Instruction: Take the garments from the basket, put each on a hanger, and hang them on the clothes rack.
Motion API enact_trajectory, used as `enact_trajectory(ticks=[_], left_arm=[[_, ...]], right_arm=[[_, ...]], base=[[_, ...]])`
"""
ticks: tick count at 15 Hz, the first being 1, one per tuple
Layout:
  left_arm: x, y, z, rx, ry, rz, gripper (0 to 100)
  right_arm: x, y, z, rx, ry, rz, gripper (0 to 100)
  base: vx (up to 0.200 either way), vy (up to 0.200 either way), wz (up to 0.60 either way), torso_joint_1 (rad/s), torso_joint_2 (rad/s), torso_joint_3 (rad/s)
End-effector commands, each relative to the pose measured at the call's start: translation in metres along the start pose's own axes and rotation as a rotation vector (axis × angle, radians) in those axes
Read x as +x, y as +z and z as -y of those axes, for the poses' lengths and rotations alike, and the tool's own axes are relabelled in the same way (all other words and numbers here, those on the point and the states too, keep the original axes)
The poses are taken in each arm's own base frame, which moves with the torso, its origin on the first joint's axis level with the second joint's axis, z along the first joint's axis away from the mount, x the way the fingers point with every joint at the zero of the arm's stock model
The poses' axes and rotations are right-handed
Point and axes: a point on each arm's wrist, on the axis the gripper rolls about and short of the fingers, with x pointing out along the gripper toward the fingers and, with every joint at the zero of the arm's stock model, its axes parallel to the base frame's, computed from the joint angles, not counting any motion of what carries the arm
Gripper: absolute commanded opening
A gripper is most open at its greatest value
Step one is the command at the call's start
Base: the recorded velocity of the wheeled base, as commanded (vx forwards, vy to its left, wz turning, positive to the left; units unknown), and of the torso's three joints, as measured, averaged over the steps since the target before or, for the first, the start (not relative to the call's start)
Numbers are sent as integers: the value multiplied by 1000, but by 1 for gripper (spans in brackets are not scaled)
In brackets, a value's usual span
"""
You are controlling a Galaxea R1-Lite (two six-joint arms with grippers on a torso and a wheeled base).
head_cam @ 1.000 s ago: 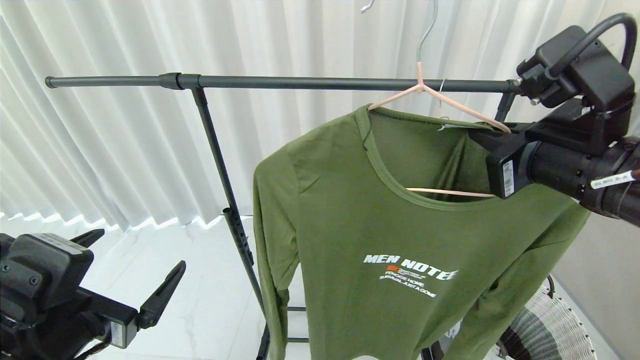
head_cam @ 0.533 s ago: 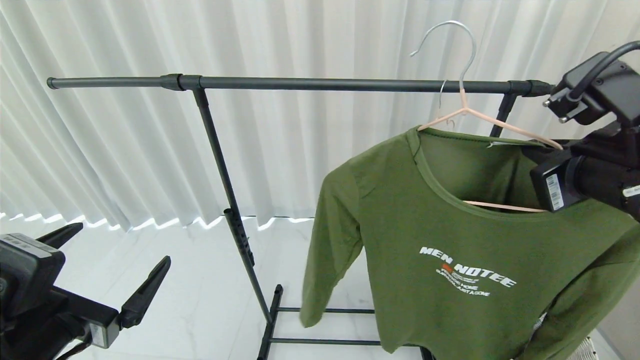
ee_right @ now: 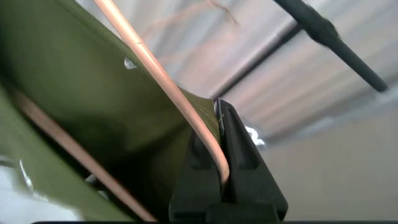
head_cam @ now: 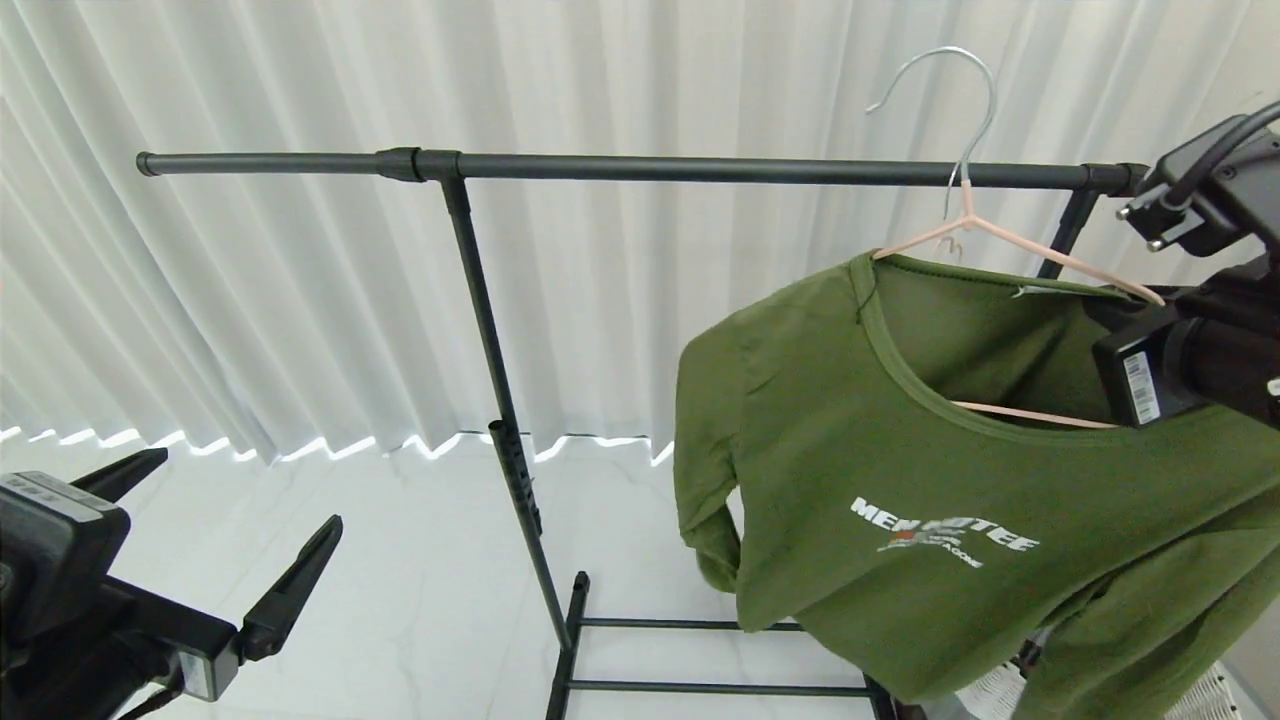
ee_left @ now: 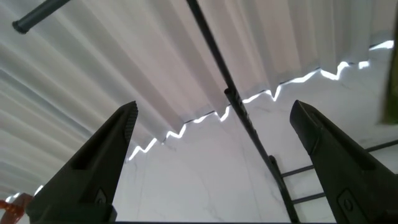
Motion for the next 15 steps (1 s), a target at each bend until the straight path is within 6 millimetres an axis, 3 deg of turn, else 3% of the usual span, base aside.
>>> enact_trajectory(ticks=[1,6,10,15], left_arm=[[0,-1,0,5,-2,-3,100],[1,0,0,7,-2,-3,100],[1,-1,1,8,-2,-8,100],[1,-1,1,11,-6,-7,100]], right_arm=[[2,-6,-4,-18,-21,-33,0],[8,-19,-17,-19,-61,-101,0],[23,-4,-46,100,-91,-111,0],[38,14,-53,134,-106,-92,0]], base=[[0,0,0,0,0,0],[0,0,0,0,0,0],[0,0,0,0,0,0],[200,0,0,-4,-1,3]])
